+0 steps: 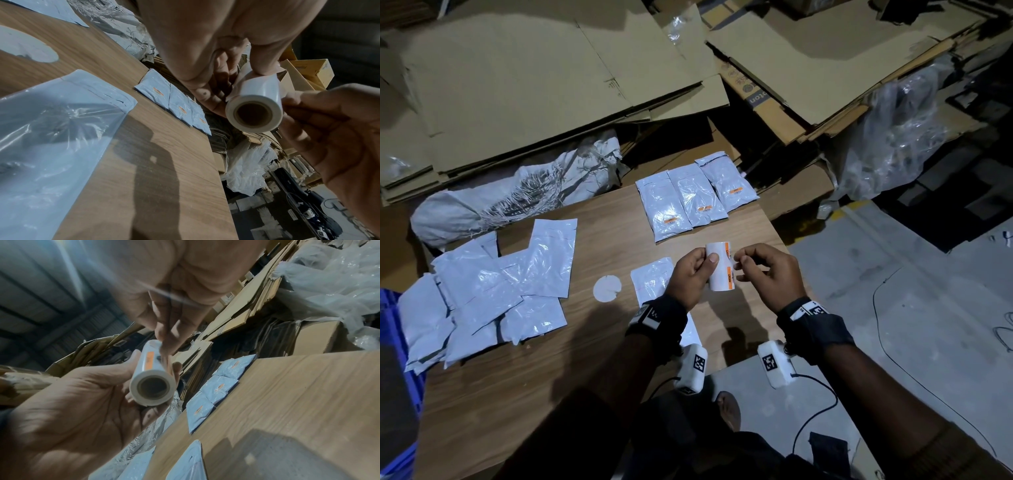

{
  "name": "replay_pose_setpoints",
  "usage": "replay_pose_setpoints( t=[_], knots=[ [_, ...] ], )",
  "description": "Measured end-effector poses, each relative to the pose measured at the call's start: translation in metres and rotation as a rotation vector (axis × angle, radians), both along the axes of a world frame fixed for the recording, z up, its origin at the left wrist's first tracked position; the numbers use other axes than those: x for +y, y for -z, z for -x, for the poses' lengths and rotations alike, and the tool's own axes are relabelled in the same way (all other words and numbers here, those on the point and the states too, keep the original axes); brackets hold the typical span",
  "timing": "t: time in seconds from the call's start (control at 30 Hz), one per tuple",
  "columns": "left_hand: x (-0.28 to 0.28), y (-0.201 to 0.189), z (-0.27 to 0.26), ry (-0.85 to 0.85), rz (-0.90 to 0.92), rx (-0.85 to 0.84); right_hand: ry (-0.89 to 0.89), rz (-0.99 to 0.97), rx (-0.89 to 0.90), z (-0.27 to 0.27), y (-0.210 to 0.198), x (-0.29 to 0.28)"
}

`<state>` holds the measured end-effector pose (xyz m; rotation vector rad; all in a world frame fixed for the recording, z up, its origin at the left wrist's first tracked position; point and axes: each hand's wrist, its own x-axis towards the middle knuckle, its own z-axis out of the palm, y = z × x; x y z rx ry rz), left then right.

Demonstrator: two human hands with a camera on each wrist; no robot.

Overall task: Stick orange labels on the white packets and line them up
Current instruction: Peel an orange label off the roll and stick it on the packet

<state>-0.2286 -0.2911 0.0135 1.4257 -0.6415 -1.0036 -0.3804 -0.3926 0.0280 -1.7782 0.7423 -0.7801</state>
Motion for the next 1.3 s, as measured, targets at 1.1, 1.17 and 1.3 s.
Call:
replay_pose_setpoints(
  t=[1.1,1.17,1.3],
  knots=[
    [-0.062,0.079,0.026,0.197,-0.163,-0.245,0.190,0.390,0.424,0.073,0.026,-0.056],
    [-0.064,0.083,0.030,0.192,-0.193,-0.291,0.189,0.354,0.459,0.077,0.031,-0.053],
    [-0.065,0.095,0.033,0.193,-0.206,-0.345,0.176,0.297,0.456,0.081,0.038,-0.049]
  ],
)
